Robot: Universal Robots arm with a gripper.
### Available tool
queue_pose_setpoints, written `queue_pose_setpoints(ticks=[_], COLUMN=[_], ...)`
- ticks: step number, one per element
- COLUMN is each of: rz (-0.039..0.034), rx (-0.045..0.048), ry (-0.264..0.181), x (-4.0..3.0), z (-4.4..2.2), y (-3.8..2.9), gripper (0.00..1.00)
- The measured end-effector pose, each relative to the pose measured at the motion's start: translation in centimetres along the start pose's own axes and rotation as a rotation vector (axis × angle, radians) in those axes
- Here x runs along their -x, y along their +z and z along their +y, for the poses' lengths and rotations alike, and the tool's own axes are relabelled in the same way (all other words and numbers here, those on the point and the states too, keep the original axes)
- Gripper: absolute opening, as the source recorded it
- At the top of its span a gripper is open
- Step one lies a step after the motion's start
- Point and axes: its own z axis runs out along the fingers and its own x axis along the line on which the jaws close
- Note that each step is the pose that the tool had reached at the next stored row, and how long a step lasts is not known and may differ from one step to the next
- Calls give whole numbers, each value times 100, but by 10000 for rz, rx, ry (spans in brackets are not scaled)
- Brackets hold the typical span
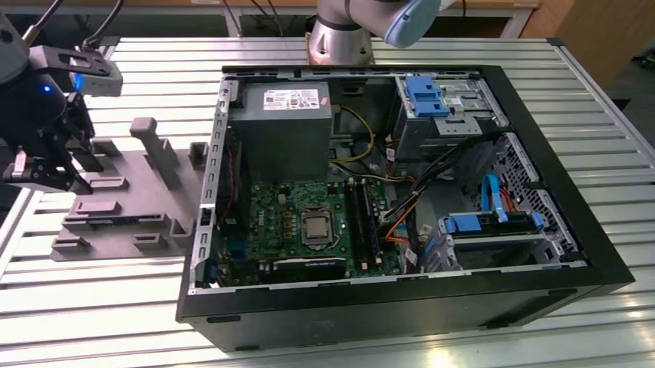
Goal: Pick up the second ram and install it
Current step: 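Pick up the second ram and move it above second insertion slot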
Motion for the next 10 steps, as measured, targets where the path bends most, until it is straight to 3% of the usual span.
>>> queue_pose_setpoints(ticks=[10], rz=[0], rx=[0], ry=[0], x=[-14], z=[28], y=[183], gripper=[44])
